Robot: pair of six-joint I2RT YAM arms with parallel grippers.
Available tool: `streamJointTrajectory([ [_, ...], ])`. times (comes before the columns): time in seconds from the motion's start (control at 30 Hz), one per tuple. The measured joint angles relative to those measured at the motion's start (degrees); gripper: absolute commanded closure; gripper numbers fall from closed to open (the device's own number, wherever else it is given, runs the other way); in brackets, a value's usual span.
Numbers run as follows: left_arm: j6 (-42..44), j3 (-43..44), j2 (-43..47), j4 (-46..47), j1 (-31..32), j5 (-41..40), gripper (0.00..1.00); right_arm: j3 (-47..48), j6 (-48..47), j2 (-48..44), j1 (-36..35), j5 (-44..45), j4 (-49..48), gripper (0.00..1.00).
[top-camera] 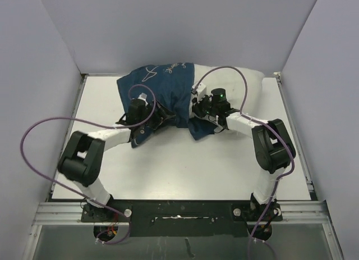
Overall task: Put the pillow into the pillowcase
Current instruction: Stuff the pillow into the pillowcase.
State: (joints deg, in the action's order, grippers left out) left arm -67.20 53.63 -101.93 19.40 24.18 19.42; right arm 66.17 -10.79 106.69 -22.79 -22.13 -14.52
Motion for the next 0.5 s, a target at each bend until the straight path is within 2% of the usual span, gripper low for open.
streamJointTrajectory([
  [0.1,5.46,-2.62,11.52,-8.35,-0.90,-3.87,0.03,-0.57,2.36,-0.26,-0.57,-3.17,-0.39,1.00],
  [0.3,12.66,-4.59,31.65,-16.13,-0.39,-7.76,0.02,-0.13,8.13,-0.44,-4.09,-7.87,-1.73,1.00],
  [0.4,15.19,-4.68,36.57,-19.32,0.52,-8.41,0.09,1.27,9.77,-0.28,-7.87,-8.50,-1.70,1.00],
  [0.5,18.80,-3.32,36.85,-26.05,4.02,-12.24,0.28,3.13,10.69,0.04,-10.14,-8.79,-1.70,1.00],
])
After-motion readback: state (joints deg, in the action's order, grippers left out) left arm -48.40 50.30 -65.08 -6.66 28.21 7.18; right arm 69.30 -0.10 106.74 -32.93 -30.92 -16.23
